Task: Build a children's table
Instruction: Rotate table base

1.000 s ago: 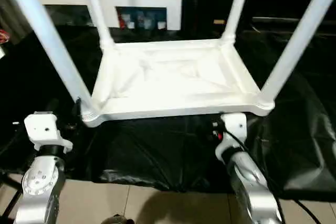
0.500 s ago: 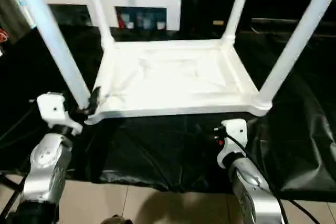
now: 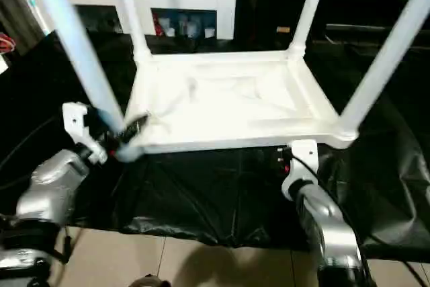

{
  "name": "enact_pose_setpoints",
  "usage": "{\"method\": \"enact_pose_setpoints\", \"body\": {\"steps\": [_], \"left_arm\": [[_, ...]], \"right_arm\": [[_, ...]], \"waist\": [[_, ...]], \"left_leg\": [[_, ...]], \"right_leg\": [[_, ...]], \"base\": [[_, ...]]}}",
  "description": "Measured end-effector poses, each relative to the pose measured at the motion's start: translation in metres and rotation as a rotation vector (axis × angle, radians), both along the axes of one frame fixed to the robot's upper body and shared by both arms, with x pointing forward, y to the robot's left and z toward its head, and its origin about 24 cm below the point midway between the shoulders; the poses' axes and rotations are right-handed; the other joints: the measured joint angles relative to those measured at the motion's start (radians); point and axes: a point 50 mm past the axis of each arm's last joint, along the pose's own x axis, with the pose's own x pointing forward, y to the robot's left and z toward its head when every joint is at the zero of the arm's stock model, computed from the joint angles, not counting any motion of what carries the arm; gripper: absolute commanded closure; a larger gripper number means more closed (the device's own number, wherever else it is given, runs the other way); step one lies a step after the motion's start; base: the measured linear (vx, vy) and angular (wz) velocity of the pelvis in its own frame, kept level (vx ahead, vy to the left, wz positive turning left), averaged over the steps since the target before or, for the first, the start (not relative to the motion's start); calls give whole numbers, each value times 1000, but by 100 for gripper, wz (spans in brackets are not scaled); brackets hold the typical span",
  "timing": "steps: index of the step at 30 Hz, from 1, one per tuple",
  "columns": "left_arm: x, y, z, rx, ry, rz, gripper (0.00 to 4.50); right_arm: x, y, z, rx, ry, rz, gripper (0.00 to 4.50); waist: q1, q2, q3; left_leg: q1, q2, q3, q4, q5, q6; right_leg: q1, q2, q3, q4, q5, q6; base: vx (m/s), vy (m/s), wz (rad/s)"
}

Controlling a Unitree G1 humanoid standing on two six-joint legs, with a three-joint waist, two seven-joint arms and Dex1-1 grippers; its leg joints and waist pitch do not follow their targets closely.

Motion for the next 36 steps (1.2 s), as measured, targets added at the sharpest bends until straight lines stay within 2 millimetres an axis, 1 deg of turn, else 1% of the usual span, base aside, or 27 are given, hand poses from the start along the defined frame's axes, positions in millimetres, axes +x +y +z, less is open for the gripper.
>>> {"method": "enact_pose_setpoints", "body": {"steps": [1, 2, 3, 5, 7, 9, 12, 13, 15, 19, 21, 25, 27, 29, 32, 36], "left_arm": [[-5, 0, 0, -16, 19, -88, 7], [-6, -4, -1, -20, 30, -139, 7], [-10, -7, -2, -38, 52, -192, 7], [-19, -10, -1, -63, 91, -310, 7], [-28, -17, 2, -68, 116, -422, 7], [-34, -29, 5, -74, 119, -505, 7], [-42, -46, 9, -81, 119, -598, 7], [-46, -51, 9, -88, 121, -622, 7], [-51, -57, 9, -105, 124, -650, 7], [-61, -73, 14, -147, 137, -714, 7], [-62, -80, 16, -162, 127, -721, 7], [-63, -96, 19, -191, 117, -724, 7], [-64, -103, 19, -201, 115, -731, 7], [-63, -111, 21, -212, 109, -741, 7], [-59, -126, 24, -210, 92, -749, 7], [-54, -145, 26, -170, 48, -728, 7]], "right_arm": [[4, 1, -2, 1, 12, 3, 0], [5, 0, -2, -6, 15, 1, 0], [8, 1, -1, -8, 12, 8, 0], [12, 0, -2, -13, 20, 10, 0], [15, 0, -4, -18, 23, 14, 0], [17, 2, -4, -19, 26, 19, 0], [21, 10, -5, -11, 27, 46, 0], [23, 16, -5, -10, 25, 66, 0], [25, 22, -6, -17, 26, 93, 0], [27, 38, -8, -14, 27, 182, 0], [29, 45, -9, -9, 28, 220, 0], [30, 58, -11, 11, 25, 293, 0], [30, 61, -11, 14, 28, 318, 0], [30, 62, -11, 21, 28, 336, 0], [30, 64, -11, 29, 29, 358, 0], [30, 63, -13, 23, 22, 363, 0]], "waist": [[-1, -1, 0], [2, -1, 0], [1, -1, 1], [-5, -4, 1], [-15, -6, 2], [-21, -8, 3], [-36, -9, 3], [-44, -10, 4], [-51, -11, 4], [-68, -19, 5], [-71, -22, 5], [-71, -32, 5], [-71, -35, 5], [-69, -37, 5], [-68, -39, 6], [-67, -39, 6]], "left_leg": [[0, 0, 0, 1, 0, 0], [0, 0, 1, 1, 0, 0], [0, 0, 1, 1, 0, 0], [1, 1, 1, 1, 0, 0], [2, 1, 2, 1, 0, 0], [3, 1, 3, 2, 0, 0], [4, 1, 3, 1, 0, 0], [4, 1, 3, 1, 1, -1], [3, 2, 3, 1, 1, -1], [3, 2, 3, 1, 1, -1], [3, 2, 3, 1, 1, -1], [4, 2, 4, 1, 1, -1], [5, 2, 4, 1, 1, -1], [9, 2, 4, 1, 1, -1], [10, 2, 4, 1, 1, -1], [12, 2, 5, 1, 1, -1]], "right_leg": [[0, 0, 0, 0, 1, -1], [0, 0, 0, 0, 1, -1], [0, 0, 1, 1, 1, -1], [0, 0, 1, 2, 1, -2], [-1, 0, 2, 3, 1, -2], [-1, 0, 3, 4, 1, -2], [-1, 1, 3, 5, 2, -3], [-1, 1, 4, 6, 2, -3], [0, 2, 4, 6, 1, -2], [0, 2, 4, 6, 2, -3], [0, 2, 5, 6, 2, -4], [0, 3, 5, 6, 2, -3], [0, 3, 5, 6, 2, -4], [0, 3, 5, 6, 3, -5], [1, 3, 6, 6, 3, -4], [2, 3, 7, 6, 3, -4]], "base": [[0, 0, 0], [0, 0, 0], [0, 0, 0], [0, 0, 0], [0, 0, 0], [0, 0, 0], [0, 0, 0], [0, 0, 0], [0, 0, 0], [0, 0, 0], [0, 0, 0], [0, 0, 0], [0, 0, 0], [0, 0, 0], [0, 0, 0], [0, 0, 0]]}}
